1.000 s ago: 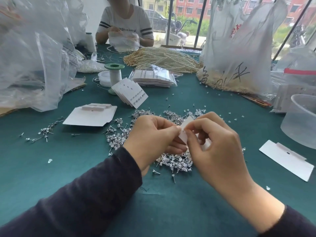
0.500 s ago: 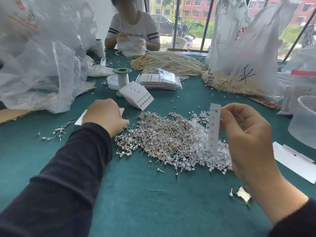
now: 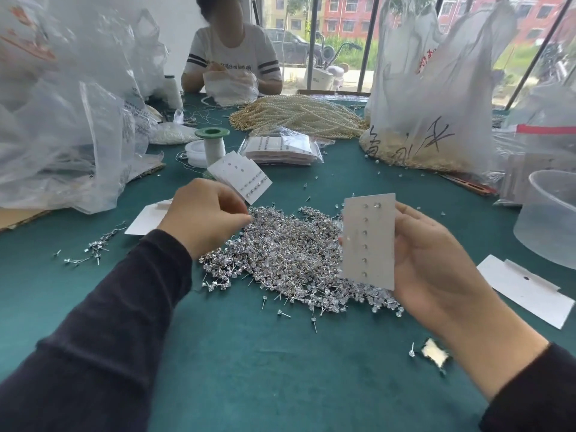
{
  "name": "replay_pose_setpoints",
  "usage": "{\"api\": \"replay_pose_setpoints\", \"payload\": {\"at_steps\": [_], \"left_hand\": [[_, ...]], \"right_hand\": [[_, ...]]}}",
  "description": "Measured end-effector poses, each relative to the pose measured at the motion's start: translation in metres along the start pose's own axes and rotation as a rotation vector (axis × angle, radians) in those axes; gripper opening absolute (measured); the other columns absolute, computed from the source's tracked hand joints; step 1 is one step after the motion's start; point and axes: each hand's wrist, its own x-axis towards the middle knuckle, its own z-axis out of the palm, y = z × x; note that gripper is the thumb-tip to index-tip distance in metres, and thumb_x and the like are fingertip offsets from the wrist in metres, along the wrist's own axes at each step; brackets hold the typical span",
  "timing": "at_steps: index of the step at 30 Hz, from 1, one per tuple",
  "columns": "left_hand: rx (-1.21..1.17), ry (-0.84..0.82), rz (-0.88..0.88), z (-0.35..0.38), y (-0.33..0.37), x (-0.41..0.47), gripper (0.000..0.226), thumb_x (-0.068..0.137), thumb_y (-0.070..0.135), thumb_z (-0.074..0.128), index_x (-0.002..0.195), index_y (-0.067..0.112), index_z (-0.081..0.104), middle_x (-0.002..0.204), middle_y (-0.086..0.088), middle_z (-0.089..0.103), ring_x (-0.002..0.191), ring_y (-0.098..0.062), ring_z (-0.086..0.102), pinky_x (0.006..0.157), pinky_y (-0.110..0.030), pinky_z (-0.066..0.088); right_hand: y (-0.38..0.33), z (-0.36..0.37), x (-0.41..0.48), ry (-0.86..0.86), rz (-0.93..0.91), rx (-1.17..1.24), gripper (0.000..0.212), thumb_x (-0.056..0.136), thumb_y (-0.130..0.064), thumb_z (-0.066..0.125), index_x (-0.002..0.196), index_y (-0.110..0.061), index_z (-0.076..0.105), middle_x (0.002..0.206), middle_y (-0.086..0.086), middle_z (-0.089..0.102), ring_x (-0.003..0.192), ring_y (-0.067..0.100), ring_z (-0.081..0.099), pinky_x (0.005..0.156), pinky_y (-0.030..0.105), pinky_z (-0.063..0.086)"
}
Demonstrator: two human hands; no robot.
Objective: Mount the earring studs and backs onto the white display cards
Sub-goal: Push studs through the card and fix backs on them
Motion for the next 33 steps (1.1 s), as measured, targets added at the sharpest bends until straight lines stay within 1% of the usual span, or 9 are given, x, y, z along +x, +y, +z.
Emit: {"api": "replay_pose_setpoints", "payload": {"at_steps": [3,6,9,13,17,22,25,30,33], "left_hand": [[-0.545,-0.093,0.151,-0.001,0.027,-0.018,0.009,0.063,0.022,0.077,0.066,0.022,0.069,0.067,0.006,0.07,0.063,-0.008,0.063,0.063,-0.018,0.051],[-0.742,-0.132,0.357,0.01,0.046,-0.034,0.012,0.061,0.018,0.079,0.07,0.018,0.07,0.068,0.006,0.071,0.065,-0.007,0.065,0.065,-0.017,0.053],[-0.689,-0.089,0.495,0.024,0.052,-0.041,0.011,0.065,0.01,0.074,0.073,0.016,0.07,0.073,-0.001,0.069,0.066,-0.016,0.064,0.066,-0.026,0.055],[-0.642,-0.078,0.568,0.03,0.052,-0.043,0.011,0.067,0.01,0.073,0.076,0.013,0.07,0.075,-0.005,0.066,0.066,-0.019,0.06,0.063,-0.026,0.052],[-0.628,-0.085,0.592,0.031,0.053,-0.044,0.01,0.067,0.01,0.073,0.077,0.01,0.071,0.076,-0.005,0.067,0.066,-0.02,0.061,0.063,-0.028,0.052],[-0.575,-0.088,0.591,0.033,0.055,-0.045,0.009,0.069,0.011,0.072,0.077,0.009,0.072,0.075,-0.006,0.067,0.065,-0.017,0.06,0.062,-0.028,0.051],[-0.483,-0.006,0.6,0.034,0.056,-0.047,0.007,0.07,0.015,0.073,0.075,0.01,0.073,0.073,0.001,0.066,0.062,-0.007,0.057,0.061,-0.017,0.046],[-0.305,0.06,0.66,0.036,0.061,-0.057,0.039,0.064,0.044,0.072,0.085,0.011,0.074,0.079,-0.001,0.066,0.069,-0.01,0.06,0.065,-0.024,0.049],[-0.228,0.061,0.654,0.036,0.063,-0.06,0.042,0.065,0.042,0.075,0.091,0.009,0.072,0.083,-0.003,0.066,0.074,-0.015,0.062,0.069,-0.026,0.049]], "right_hand": [[0.002,0.005,-0.002,-0.105,0.141,0.08,0.064,0.068,-0.021,0.058,0.127,0.002,0.047,0.119,0.024,0.057,0.096,0.038,0.057,0.063,0.042,0.058],[0.007,0.011,-0.005,-0.199,0.206,0.134,0.058,0.07,-0.019,0.056,0.123,0.003,0.051,0.107,0.02,0.059,0.091,0.035,0.058,0.07,0.043,0.058],[0.01,0.014,-0.008,-0.252,0.201,0.158,0.052,0.07,-0.016,0.057,0.12,-0.001,0.053,0.1,0.016,0.059,0.088,0.027,0.057,0.076,0.042,0.057],[0.008,0.017,-0.014,-0.246,0.17,0.174,0.039,0.06,-0.015,0.063,0.098,-0.003,0.062,0.087,0.014,0.061,0.074,0.024,0.059,0.058,0.032,0.056],[0.007,0.018,-0.016,-0.208,0.161,0.162,0.042,0.056,-0.014,0.063,0.096,-0.005,0.061,0.082,0.012,0.062,0.067,0.021,0.06,0.053,0.029,0.054],[0.01,0.017,-0.014,-0.159,0.146,0.105,0.042,0.066,-0.011,0.059,0.108,-0.004,0.057,0.1,0.019,0.055,0.082,0.026,0.053,0.058,0.028,0.054],[0.012,0.017,-0.013,-0.126,0.134,0.107,0.047,0.067,-0.009,0.06,0.113,-0.001,0.056,0.101,0.02,0.054,0.089,0.028,0.051,0.068,0.032,0.049],[0.014,0.019,-0.013,-0.075,0.146,0.173,0.046,0.058,-0.011,0.061,0.103,-0.006,0.057,0.093,0.019,0.054,0.085,0.029,0.054,0.071,0.038,0.05],[0.013,0.017,-0.013,-0.033,0.131,0.187,0.044,0.059,-0.01,0.062,0.102,-0.004,0.061,0.089,0.016,0.058,0.082,0.026,0.057,0.066,0.033,0.055]]}}
